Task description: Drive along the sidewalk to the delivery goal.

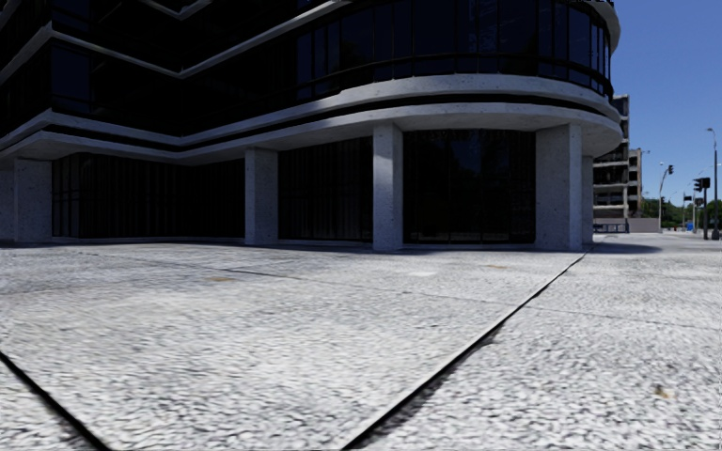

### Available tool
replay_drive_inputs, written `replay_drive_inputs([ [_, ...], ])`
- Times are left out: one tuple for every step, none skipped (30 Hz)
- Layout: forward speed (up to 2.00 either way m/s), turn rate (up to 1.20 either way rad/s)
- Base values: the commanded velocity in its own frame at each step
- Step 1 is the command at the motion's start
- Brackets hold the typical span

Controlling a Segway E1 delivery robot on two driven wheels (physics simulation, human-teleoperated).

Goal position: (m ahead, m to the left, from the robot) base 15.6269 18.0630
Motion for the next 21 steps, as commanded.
replay_drive_inputs([
  [1.49,0.57],
  [1.49,0.57],
  [1.51,0.57],
  [1.52,0.57],
  [1.54,0.57],
  [1.54,0.57],
  [1.57,0.57],
  [1.62,0.57],
  [1.64,0.57],
  [1.64,0.57],
  [1.67,0.57],
  [1.7,0.57],
  [1.72,0.57],
  [1.72,0.57],
  [1.74,0.57],
  [1.75,0.57],
  [1.75,0.57],
  [1.76,0.57],
  [1.79,0.57],
  [1.8,0.57],
  [1.8,0.57],
])
